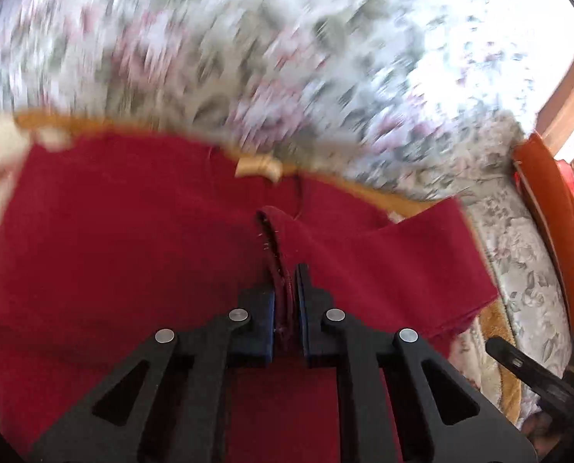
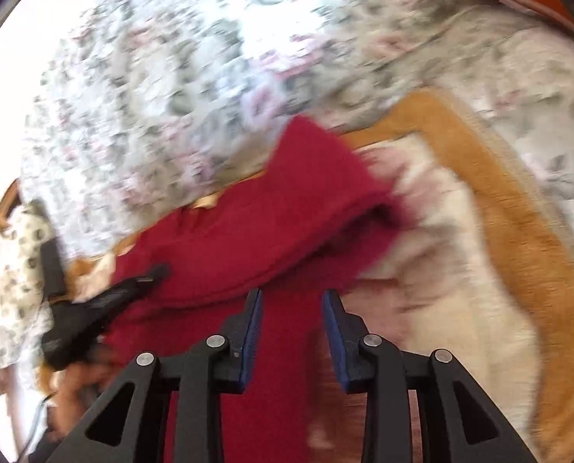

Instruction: Fold small clothes

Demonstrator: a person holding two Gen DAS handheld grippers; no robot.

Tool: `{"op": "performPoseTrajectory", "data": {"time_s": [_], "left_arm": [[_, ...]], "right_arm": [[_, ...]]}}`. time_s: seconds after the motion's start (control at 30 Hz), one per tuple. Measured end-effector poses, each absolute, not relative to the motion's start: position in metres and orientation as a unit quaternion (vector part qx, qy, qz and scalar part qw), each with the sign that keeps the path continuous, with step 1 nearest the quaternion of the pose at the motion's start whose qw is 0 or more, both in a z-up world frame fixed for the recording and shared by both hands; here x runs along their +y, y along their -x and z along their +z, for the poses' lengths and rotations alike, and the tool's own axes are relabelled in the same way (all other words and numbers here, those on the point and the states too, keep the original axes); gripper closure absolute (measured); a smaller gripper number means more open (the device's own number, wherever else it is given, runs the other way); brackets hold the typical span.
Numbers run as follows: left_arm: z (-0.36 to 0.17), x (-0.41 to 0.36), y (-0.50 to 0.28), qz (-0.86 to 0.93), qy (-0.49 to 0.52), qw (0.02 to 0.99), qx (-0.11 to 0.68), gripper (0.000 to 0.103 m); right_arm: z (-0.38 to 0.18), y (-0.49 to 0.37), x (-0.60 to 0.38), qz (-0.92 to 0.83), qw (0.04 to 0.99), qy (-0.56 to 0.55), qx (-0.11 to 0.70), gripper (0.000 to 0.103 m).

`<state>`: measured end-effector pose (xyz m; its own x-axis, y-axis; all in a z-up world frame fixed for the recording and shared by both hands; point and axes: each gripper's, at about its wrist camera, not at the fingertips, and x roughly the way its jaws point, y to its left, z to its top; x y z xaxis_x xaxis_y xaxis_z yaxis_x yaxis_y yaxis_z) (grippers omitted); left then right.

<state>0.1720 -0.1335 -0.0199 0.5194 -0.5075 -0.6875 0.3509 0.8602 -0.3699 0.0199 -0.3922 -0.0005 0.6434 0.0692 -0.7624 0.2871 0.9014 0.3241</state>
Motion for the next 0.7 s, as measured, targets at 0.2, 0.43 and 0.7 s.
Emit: {"op": "performPoseTrajectory", "data": {"time_s": [0.2, 0.43, 0.7], "left_arm": [[0.066, -0.103, -0.170, -0.255, 0.093, 0.904, 0.331, 0.096], [0.062, -0.054, -0.208, -0.177, 0.034, 0.924, 0.337, 0.096], [-0.011, -0.009, -0.257, -0.096, 0.017, 0.907, 0.410, 0.096]], "right_arm": [[-0.008, -0.025, -0.413, -0.119, 0.879, -0.179, 0.426, 0.073], [-0.011, -0.023, -0.429, -0.126, 0.871, -0.230, 0.416, 0.073], [-0.017, -0.028, -0.427, -0.125, 0.868, -0.227, 0.424, 0.073]]}}
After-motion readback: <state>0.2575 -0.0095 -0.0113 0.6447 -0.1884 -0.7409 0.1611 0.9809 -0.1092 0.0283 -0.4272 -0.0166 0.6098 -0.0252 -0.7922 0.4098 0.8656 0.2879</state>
